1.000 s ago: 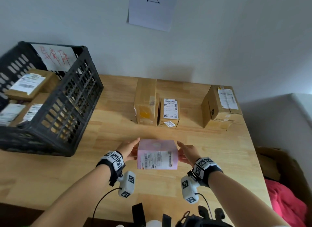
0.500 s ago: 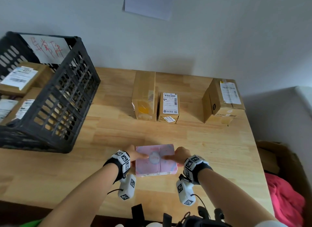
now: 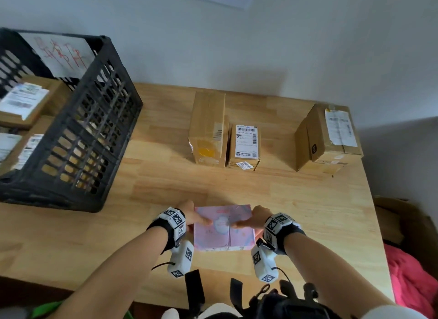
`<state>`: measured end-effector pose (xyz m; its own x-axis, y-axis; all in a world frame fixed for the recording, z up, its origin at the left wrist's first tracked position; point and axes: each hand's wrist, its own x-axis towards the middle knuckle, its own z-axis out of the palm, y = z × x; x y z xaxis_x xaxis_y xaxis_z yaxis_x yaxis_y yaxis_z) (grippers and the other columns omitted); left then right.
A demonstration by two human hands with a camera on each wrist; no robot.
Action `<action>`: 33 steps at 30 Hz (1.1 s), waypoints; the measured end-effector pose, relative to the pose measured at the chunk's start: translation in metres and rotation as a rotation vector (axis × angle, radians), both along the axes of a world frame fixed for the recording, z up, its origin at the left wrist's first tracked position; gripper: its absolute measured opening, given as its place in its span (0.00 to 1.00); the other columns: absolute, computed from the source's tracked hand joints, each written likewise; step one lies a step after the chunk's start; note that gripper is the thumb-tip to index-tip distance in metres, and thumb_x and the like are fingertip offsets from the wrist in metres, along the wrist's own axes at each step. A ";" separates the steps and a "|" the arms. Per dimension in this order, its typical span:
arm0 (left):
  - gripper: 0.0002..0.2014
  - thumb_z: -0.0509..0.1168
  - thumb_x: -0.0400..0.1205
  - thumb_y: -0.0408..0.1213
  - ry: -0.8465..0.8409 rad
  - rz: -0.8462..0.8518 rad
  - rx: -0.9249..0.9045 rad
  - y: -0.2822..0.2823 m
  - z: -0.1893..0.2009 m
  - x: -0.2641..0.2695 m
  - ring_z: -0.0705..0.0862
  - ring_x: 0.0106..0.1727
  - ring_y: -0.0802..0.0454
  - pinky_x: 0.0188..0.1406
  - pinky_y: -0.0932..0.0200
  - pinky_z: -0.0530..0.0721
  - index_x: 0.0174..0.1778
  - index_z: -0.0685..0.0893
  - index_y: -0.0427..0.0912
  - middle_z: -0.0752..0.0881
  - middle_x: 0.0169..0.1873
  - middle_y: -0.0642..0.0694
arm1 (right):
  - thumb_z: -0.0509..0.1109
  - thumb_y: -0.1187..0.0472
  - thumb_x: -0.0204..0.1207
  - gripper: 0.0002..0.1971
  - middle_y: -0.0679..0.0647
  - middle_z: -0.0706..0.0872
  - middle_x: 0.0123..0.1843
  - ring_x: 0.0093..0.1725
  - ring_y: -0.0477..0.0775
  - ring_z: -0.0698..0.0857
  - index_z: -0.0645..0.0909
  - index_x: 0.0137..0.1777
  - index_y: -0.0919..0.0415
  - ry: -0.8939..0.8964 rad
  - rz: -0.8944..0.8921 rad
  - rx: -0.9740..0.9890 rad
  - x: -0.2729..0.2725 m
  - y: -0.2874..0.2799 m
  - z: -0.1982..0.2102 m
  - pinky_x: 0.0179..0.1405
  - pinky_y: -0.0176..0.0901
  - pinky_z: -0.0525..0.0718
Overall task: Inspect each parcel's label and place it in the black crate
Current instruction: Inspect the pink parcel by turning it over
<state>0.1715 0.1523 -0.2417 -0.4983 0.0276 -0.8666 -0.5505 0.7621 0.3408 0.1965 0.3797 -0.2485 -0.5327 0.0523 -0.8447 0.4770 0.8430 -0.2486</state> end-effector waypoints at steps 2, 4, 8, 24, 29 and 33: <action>0.48 0.82 0.61 0.51 -0.008 -0.006 0.011 0.000 0.001 -0.002 0.83 0.59 0.43 0.58 0.42 0.85 0.72 0.68 0.33 0.80 0.63 0.40 | 0.75 0.28 0.58 0.51 0.58 0.83 0.64 0.61 0.59 0.82 0.72 0.71 0.66 -0.015 0.004 0.010 -0.003 0.001 0.003 0.60 0.51 0.83; 0.48 0.82 0.61 0.51 -0.005 0.004 0.003 0.001 0.004 -0.001 0.82 0.60 0.43 0.58 0.43 0.85 0.72 0.68 0.34 0.80 0.64 0.41 | 0.74 0.30 0.61 0.50 0.58 0.81 0.67 0.63 0.59 0.81 0.69 0.73 0.66 -0.008 0.000 0.011 -0.002 0.000 0.005 0.61 0.50 0.82; 0.52 0.83 0.52 0.59 0.031 0.011 -0.011 -0.001 -0.006 0.004 0.83 0.59 0.43 0.57 0.44 0.85 0.66 0.73 0.33 0.83 0.60 0.41 | 0.75 0.32 0.62 0.46 0.58 0.82 0.65 0.61 0.58 0.83 0.71 0.72 0.64 -0.026 -0.059 -0.043 0.006 -0.003 0.005 0.62 0.50 0.83; 0.06 0.58 0.83 0.25 0.019 0.373 0.256 0.073 0.043 0.009 0.86 0.30 0.42 0.28 0.47 0.88 0.44 0.79 0.29 0.86 0.28 0.34 | 0.57 0.45 0.84 0.28 0.64 0.86 0.50 0.43 0.59 0.83 0.80 0.61 0.74 0.214 -0.614 -0.208 0.005 0.069 0.058 0.37 0.42 0.81; 0.06 0.66 0.82 0.35 -0.103 0.453 0.381 0.106 0.048 0.020 0.83 0.59 0.35 0.47 0.46 0.87 0.45 0.78 0.36 0.84 0.53 0.32 | 0.58 0.62 0.84 0.18 0.72 0.83 0.61 0.50 0.57 0.79 0.77 0.64 0.78 0.423 -0.696 -0.315 -0.005 0.087 0.073 0.50 0.45 0.76; 0.14 0.73 0.75 0.33 -0.122 0.468 0.439 0.120 0.043 0.020 0.81 0.64 0.35 0.46 0.48 0.89 0.52 0.78 0.33 0.83 0.54 0.32 | 0.53 0.76 0.82 0.16 0.62 0.82 0.51 0.48 0.57 0.79 0.79 0.62 0.75 0.504 -0.613 -0.329 -0.005 0.078 0.073 0.34 0.30 0.76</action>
